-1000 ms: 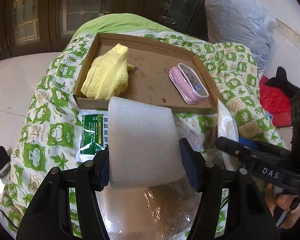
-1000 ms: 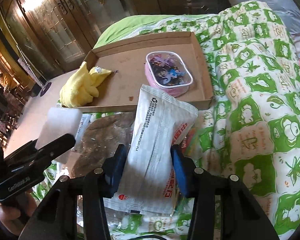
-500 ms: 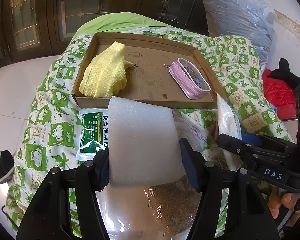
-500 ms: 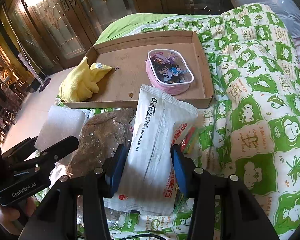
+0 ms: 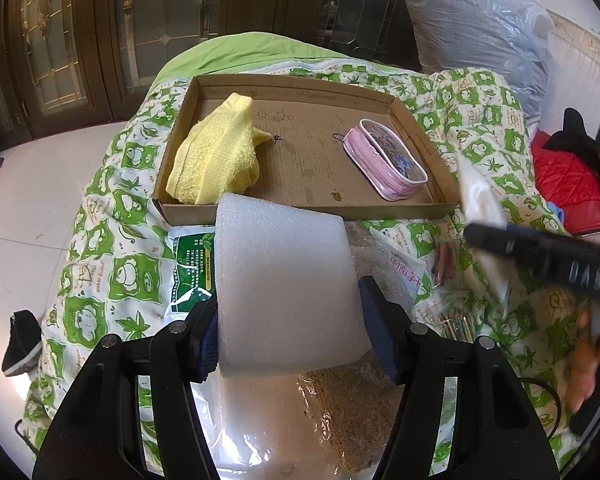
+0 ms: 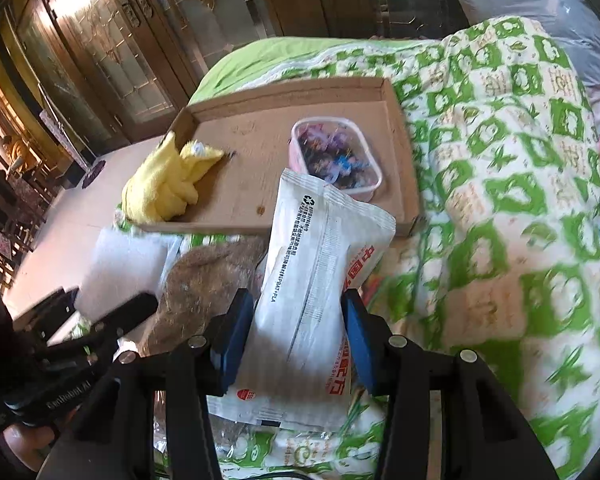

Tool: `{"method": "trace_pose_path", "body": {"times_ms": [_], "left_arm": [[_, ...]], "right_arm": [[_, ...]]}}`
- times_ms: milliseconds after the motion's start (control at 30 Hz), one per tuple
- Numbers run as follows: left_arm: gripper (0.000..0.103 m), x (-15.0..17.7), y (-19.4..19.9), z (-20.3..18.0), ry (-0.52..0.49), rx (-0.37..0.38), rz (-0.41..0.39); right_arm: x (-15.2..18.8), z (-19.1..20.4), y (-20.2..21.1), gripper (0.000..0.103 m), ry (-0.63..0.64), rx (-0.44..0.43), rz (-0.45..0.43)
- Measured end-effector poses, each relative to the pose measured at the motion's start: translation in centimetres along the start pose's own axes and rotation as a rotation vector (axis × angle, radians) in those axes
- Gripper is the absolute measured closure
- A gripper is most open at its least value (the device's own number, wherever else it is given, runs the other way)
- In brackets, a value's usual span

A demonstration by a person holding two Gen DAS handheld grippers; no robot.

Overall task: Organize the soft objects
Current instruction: 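Carry the foam block with the left tool while the right tool carries the packet into the tray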

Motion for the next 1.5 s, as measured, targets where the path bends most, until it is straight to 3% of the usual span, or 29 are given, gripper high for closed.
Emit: {"method": "trace_pose_path", "body": {"times_ms": [200,500,800,933,1000,1233,1367,1500], "left_arm": [[0.041,0.0,-0.2,-0.1,0.004,0.006,0.008],[0.041,-0.3,-0.3,-0.4,0.006,0.029,0.009],[0.041,-2.9,-2.4,-0.9,0.000,0.042,0.031],[0.041,-4.5,-4.6,-1.7,-0.012,0.042,0.050],[0.041,-5.2,-5.8,-2.2,-0.021,0.042,0.064],[0.041,-7.6,-9.9,-2.8,-0.040,0.031,0.097],[0.041,-7.5,-11.2,-2.2,-0.048,-0.004,0.108],[0.041,-6.7,-11.8,-1.5,-0.057,-0.035,0.129]], "right_arm": [[-2.5,-2.6,-0.9,0.057,0.023,0.045,0.027],[-5.5,-6.0,-5.9,0.057,0.106,0.165,0.067],[-7.6,-4.3,-9.4,0.057,0.304,0.253,-0.034],[-8.5,-3.3,-10.5,0.057,0.346,0.219,-0.044],[-8.7,-3.0,-11.2,0.057,0.329,0.159,-0.026],[-9.8,-4.8,-13.3,0.057,0.084,-0.059,0.062],[-8.6,-4.0,-14.2,0.057,-0.013,-0.169,0.135],[-9.5,-3.2,-13.6,0.057,0.100,-0.063,0.063]]}}
Point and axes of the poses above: each gripper's, at about its wrist camera, not at the fingertips, and y roughly against the way its jaws point, z to its left, x to its underside, the point moved 7 cm from there along -y, roughly the way its jaws point, and after that the axes turned 13 degrees about -z, right-handed, at the moved point
